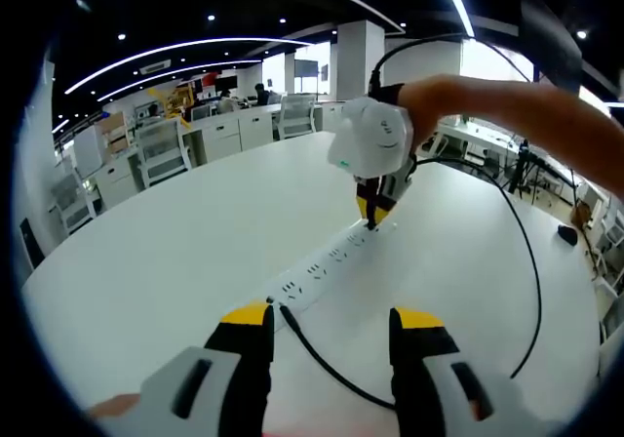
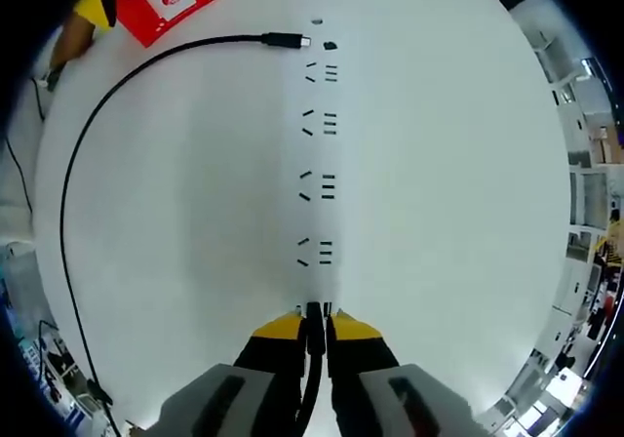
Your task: Find the data cable on the table. Grasp the USB connector end of the cable and insert it into the USB port on the table
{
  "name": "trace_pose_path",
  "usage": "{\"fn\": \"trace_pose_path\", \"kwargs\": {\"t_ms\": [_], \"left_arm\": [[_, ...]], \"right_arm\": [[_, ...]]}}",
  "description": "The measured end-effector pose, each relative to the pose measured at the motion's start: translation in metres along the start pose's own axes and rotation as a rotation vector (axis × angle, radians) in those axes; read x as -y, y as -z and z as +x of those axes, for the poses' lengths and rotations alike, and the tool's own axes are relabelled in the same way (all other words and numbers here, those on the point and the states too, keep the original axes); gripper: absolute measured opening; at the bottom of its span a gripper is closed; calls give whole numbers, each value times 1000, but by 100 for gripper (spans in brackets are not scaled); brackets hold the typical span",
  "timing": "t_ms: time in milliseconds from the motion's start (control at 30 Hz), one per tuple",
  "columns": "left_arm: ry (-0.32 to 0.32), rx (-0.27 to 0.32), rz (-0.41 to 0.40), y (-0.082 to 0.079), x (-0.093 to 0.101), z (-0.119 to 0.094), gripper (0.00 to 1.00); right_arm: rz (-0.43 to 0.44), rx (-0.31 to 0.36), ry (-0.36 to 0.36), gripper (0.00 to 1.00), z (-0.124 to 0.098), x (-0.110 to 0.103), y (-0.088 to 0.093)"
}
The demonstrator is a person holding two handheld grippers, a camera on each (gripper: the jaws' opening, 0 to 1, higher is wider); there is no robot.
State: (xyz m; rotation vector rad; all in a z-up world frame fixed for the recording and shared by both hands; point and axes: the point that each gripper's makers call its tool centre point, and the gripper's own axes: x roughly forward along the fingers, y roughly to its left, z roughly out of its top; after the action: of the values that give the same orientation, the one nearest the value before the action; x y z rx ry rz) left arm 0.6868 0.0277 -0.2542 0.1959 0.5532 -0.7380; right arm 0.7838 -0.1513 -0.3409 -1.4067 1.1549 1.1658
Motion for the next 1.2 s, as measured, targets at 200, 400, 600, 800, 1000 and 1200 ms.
{"fn": "trace_pose_path", "kwargs": {"t_ms": [200,400,600,800,1000,1200], "left_arm": [[0,-1,0,0,0,0,47],[0,-1,0,0,0,0,47],[0,0,0,-1,0,0,47],[0,0,0,0,0,0,47],[0,0,1,0,0,-1,47],[0,1,1,0,0,-2,47]], "right_arm": [[8,8,-7,24,1,-2,2],[11,30,-2,35,2,-5,-1],[9,45,11,40,-1,-7,-3],[5,65,35,46,-8,-7,-5],[30,109,69,46,-15,-11,-6],[61,188,122,47,-27,-13,-10]]}}
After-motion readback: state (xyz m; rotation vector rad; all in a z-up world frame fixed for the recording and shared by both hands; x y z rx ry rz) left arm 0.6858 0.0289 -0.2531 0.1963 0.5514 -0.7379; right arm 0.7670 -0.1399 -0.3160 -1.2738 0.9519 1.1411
